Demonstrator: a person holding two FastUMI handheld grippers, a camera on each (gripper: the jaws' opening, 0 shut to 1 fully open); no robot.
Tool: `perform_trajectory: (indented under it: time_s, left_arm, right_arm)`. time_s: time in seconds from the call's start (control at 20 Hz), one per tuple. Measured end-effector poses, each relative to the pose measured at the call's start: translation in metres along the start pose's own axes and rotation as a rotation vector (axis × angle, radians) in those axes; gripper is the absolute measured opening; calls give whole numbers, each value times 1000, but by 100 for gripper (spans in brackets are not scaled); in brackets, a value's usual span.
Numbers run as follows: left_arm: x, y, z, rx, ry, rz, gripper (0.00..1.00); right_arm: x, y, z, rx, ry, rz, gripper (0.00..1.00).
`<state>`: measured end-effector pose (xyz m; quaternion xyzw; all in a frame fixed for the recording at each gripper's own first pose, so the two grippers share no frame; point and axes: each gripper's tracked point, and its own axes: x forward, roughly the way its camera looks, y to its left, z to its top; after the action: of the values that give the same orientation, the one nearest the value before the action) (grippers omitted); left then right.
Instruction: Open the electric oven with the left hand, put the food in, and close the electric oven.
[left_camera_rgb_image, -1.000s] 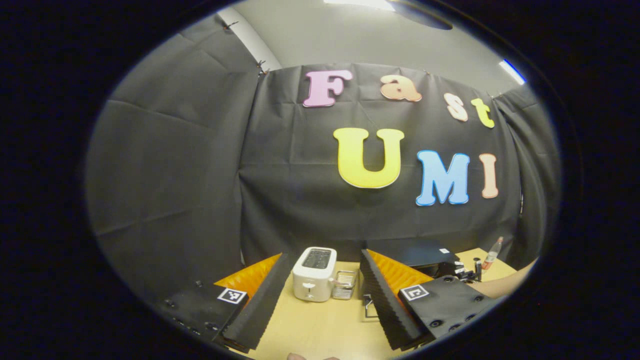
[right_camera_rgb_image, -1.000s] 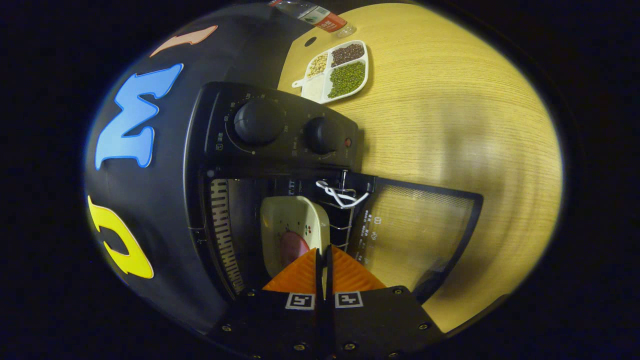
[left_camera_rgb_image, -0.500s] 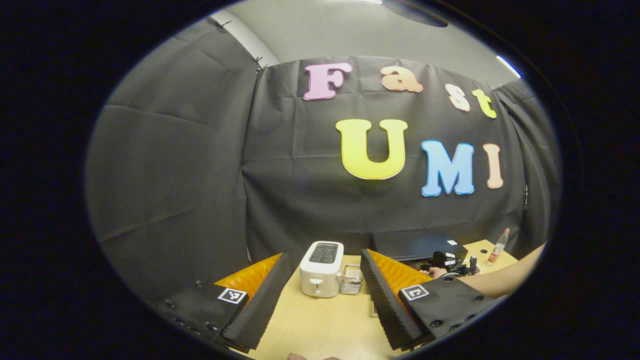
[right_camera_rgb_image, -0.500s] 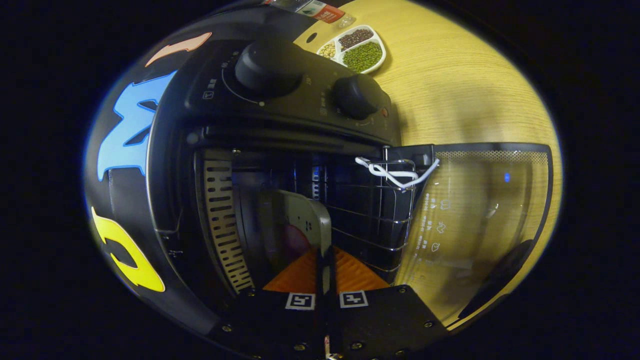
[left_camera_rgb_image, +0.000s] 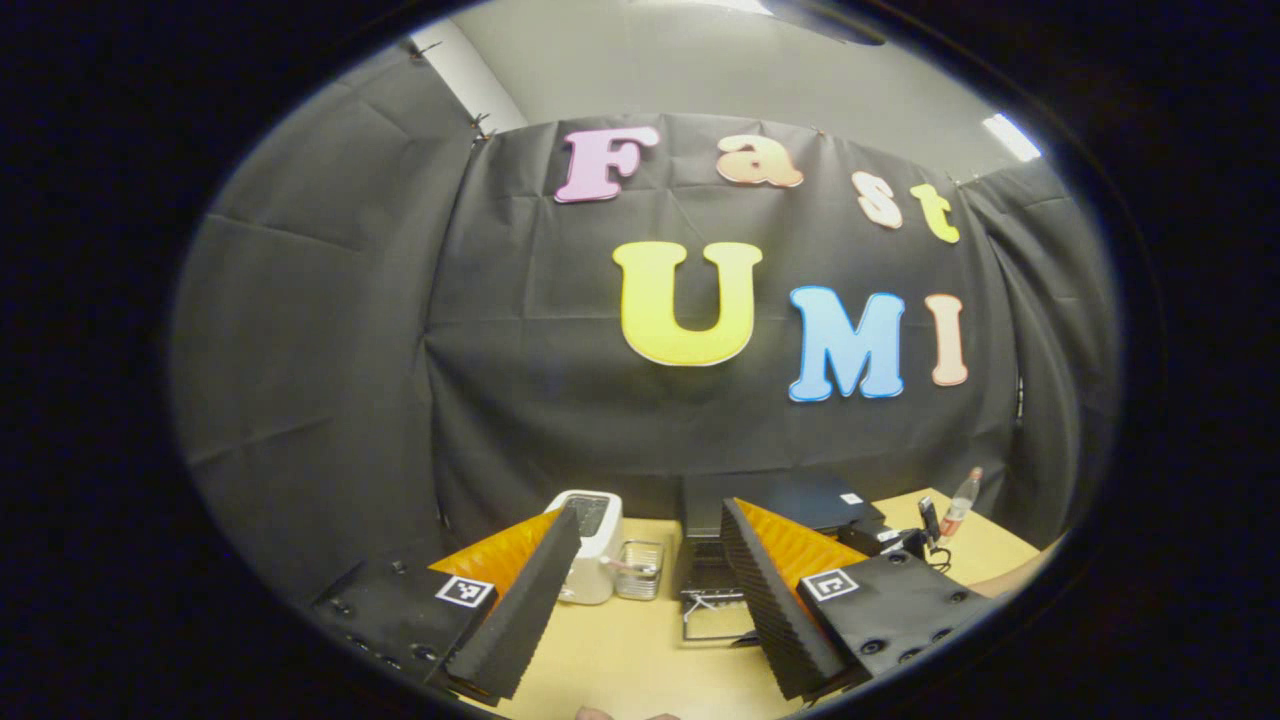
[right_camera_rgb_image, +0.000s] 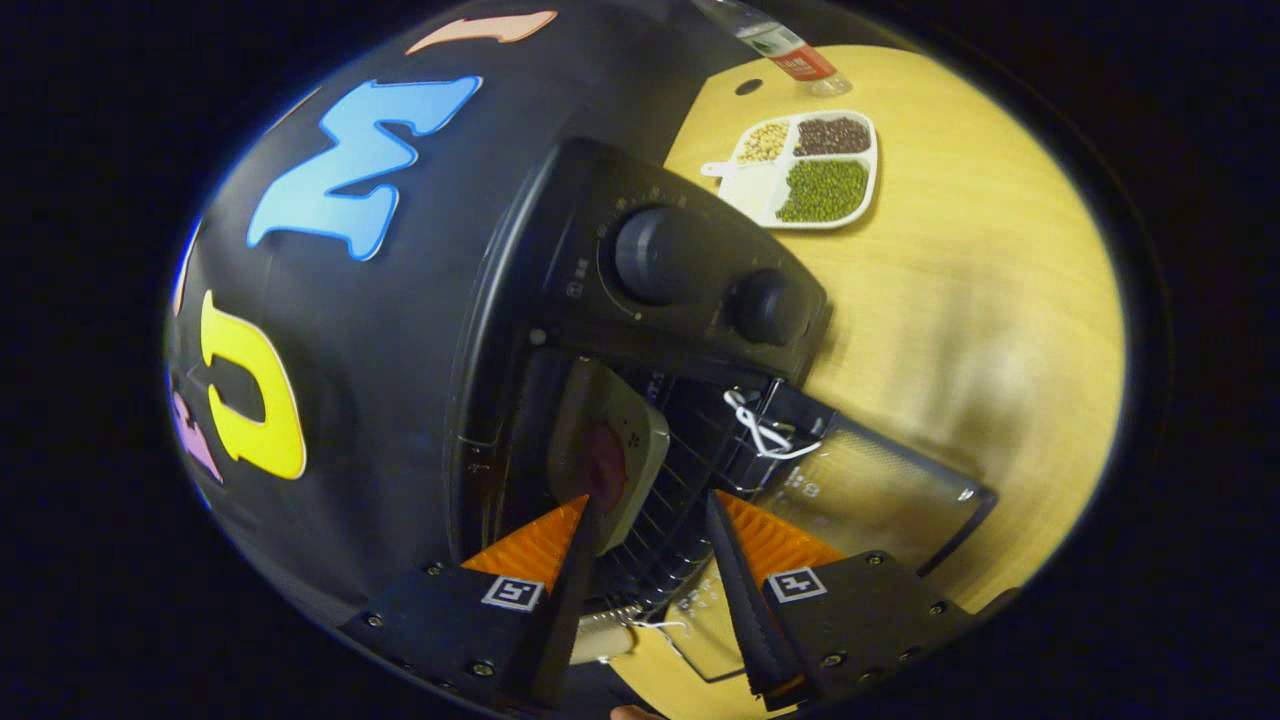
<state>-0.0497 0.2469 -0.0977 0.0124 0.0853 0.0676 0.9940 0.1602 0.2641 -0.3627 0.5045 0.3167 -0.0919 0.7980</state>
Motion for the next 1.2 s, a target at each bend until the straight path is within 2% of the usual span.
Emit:
perform_trajectory:
  time_s: [0.15, 0.2, 0.35, 0.45, 0.5, 0.55, 0.65, 0.75, 0.8, 0.95, 1.0, 1.05, 1.1, 1.2]
  left_arm:
    - [7, -34, -1, -6, -7, -33, 100]
    - [9, -48, -2, -12, -6, -47, 96]
    - [12, -87, -2, -26, -7, -85, 96]
    - [12, -111, -1, -27, -9, -109, 100]
    - [13, -121, 1, -29, -8, -116, 96]
    - [13, -132, 2, -31, -10, -120, 96]
    - [13, -154, 11, -48, -22, -138, 100]
    - [9, -176, 23, -56, -46, -152, 100]
    - [8, -187, 30, -51, -60, -164, 92]
    - [-1, -215, 52, -30, -105, -195, 91]
    - [-1, -222, 57, -29, -124, -202, 91]
    - [-1, -228, 59, -30, -128, -208, 91]
    - [3, -234, 54, -33, -113, -215, 91]
    - [11, -244, 34, -23, -52, -239, 91]
  right_arm:
    - [-36, -13, 18, -232, 40, -7, 66]
    - [-51, -13, 28, -309, 40, 4, 67]
    - [-96, -5, 62, -533, 11, 52, 67]
    - [-133, 9, 89, -674, -44, 94, 66]
    - [-151, 20, 102, -741, -85, 127, 66]
    - [-171, 31, 115, -812, -133, 153, 66]
    - [-215, 56, 136, -922, -229, 212, 66]
    - [-258, 70, 154, -980, -323, 254, 66]
    - [-283, 77, 162, -995, -371, 275, 66]
    - [-331, 94, 186, -986, -483, 325, 66]
    - [-340, 95, 195, -992, -523, 335, 76]
    - [-345, 91, 202, -1007, -561, 323, 89]
    - [-348, 90, 205, -1017, -583, 309, 96]
    - [-356, 86, 214, -1014, -585, 306, 97]
